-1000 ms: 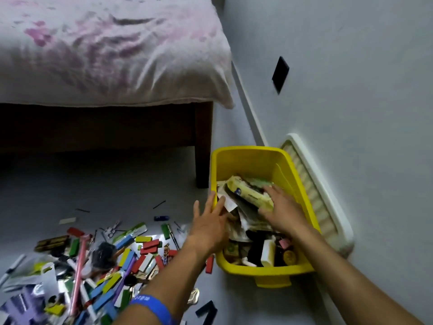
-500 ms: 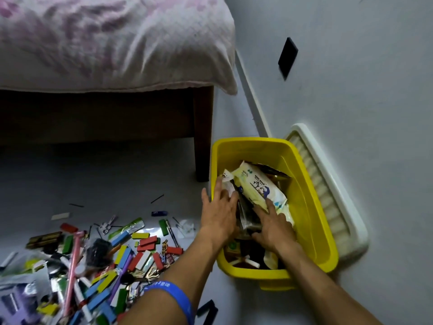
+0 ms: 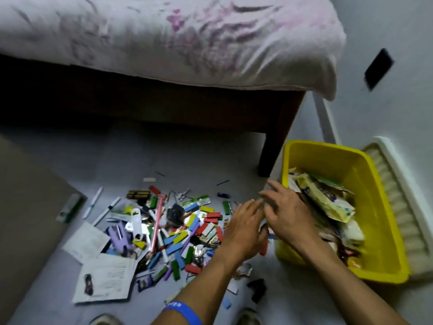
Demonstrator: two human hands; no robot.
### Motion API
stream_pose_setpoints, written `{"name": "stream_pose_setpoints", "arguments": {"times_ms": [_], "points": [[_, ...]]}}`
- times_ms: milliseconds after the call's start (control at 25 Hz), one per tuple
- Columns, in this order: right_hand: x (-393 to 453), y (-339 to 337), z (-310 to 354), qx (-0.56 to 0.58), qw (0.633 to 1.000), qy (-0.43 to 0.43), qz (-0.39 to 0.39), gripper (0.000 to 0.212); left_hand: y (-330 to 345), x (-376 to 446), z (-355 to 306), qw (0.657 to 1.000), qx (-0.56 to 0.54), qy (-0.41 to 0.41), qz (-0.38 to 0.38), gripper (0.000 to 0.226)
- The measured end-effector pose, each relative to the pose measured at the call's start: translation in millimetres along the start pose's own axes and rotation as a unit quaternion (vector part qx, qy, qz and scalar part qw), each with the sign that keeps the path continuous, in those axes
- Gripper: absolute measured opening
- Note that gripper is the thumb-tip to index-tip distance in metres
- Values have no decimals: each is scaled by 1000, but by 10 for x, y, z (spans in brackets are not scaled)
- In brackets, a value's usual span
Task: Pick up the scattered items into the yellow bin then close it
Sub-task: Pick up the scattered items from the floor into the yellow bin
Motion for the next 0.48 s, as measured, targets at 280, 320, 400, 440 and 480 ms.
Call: {"name": "stream_pose_setpoints", "arguments": {"times_ms": [280,320,400,440,480], "points": [[89,1482,770,62,983,-21,169,31,-373,-928,1737,969,13,-244,30,53],[111,1740,841,65,976,-17,206,32,-406,-1113,1999,959,5,-282,29,52],[164,2246,979,72,962,-7,265,39,-429,-1463,2484,936,0,-352,26,46],[212,2481,1045,71,958,-6,278,46,-417,-1612,2692,925,-4,-378,26,42],[281,2693,1096,65,959,-6,278,51,-402,-1721,2856,918,-5,-396,25,39]]}}
Point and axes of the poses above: each hand's wrist, its own x-axis towards the middle knuckle, its own y-axis out of the palm, z = x × y, the point moved 7 cm from there along x, towards the middle knuckle, and after that the axes turned 11 degrees about x, right-handed, at the moved point
